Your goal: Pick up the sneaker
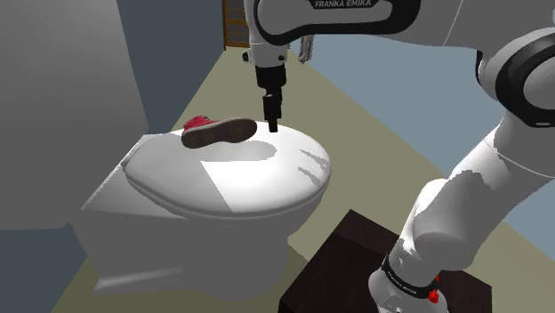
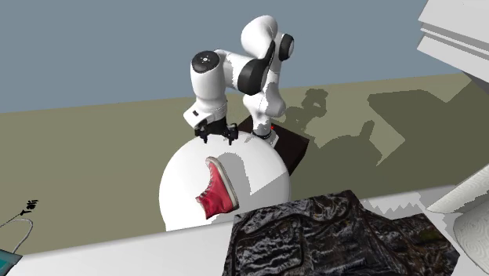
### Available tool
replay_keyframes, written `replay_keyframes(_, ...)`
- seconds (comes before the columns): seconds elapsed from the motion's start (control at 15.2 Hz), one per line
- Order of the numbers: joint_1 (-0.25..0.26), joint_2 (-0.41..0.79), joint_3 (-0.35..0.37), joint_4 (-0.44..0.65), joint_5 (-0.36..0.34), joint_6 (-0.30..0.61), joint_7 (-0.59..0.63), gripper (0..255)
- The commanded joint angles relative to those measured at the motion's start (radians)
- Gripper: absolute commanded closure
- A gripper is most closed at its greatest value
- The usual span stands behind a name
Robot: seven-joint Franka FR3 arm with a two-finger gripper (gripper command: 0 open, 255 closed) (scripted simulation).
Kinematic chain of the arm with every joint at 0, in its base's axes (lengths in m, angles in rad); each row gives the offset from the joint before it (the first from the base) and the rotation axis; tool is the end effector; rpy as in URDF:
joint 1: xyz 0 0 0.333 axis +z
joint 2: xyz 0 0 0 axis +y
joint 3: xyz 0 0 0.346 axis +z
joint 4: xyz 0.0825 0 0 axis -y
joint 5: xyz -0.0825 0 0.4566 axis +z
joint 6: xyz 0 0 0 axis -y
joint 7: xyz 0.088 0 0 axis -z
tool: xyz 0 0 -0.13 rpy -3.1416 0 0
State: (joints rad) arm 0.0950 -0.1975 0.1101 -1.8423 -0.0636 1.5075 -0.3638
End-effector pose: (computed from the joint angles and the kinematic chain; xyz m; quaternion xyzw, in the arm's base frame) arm 0.5336 0.1068 0.5959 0.9571 0.2782 -0.0723 0.0369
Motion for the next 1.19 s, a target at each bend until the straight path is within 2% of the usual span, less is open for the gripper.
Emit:
replay_keyframes(0.0,0.015,0.093,0.019,0.109,-0.021,-0.023,-0.029,0)
replay_keyframes(0.46,0.088,0.398,0.085,0.515,-0.117,-0.152,-0.127,0)
replay_keyframes(0.53,0.095,0.418,0.089,0.545,-0.125,-0.163,-0.133,0)
replay_keyframes(0.99,0.087,0.388,0.087,0.407,-0.117,-0.055,-0.122,0)
replay_keyframes(1.12,0.087,0.386,0.086,0.397,-0.116,-0.047,-0.121,0)
